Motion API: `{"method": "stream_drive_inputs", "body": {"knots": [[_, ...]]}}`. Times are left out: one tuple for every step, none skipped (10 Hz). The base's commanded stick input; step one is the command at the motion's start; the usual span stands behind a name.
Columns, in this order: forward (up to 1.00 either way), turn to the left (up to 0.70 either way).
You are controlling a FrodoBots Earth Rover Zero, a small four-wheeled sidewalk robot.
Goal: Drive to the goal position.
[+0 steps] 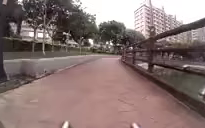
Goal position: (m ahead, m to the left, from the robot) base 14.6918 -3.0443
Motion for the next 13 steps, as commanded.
{"method": "stream_drive_inputs", "body": {"knots": [[0.70, 0.00], [0.70, 0.00], [0.70, 0.00], [0.70, 0.00], [0.70, 0.00], [0.70, 0.00], [0.70, 0.00], [0.70, 0.00], [0.70, -0.13], [0.70, -0.26], [0.70, -0.31], [0.70, -0.31], [0.70, -0.26]]}}
